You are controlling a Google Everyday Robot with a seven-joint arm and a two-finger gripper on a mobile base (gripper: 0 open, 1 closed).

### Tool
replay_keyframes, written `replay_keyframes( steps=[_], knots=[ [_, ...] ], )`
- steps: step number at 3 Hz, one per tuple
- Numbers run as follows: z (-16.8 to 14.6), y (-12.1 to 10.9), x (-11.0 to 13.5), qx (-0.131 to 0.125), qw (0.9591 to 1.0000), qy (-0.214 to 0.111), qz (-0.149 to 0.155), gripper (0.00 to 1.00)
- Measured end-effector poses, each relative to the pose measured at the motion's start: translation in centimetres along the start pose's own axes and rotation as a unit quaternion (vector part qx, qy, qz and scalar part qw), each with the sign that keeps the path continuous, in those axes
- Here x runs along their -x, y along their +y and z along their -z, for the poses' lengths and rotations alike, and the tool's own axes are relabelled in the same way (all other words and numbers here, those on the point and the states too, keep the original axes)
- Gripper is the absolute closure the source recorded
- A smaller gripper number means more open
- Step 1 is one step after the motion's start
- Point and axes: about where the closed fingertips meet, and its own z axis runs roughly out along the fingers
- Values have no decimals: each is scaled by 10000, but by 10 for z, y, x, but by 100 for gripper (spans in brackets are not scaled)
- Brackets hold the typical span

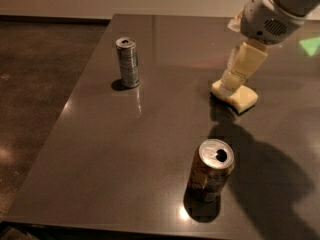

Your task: Move redbull can near orange can

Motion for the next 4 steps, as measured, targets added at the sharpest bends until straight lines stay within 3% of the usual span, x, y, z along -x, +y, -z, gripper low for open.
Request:
replay_keyframes(
  steps=[2, 4],
  knots=[
    [-60, -18, 80, 496, 9960, -743, -32, 0],
    [-110, -33, 137, 504, 9919, -1154, -148, 0]
  ],
)
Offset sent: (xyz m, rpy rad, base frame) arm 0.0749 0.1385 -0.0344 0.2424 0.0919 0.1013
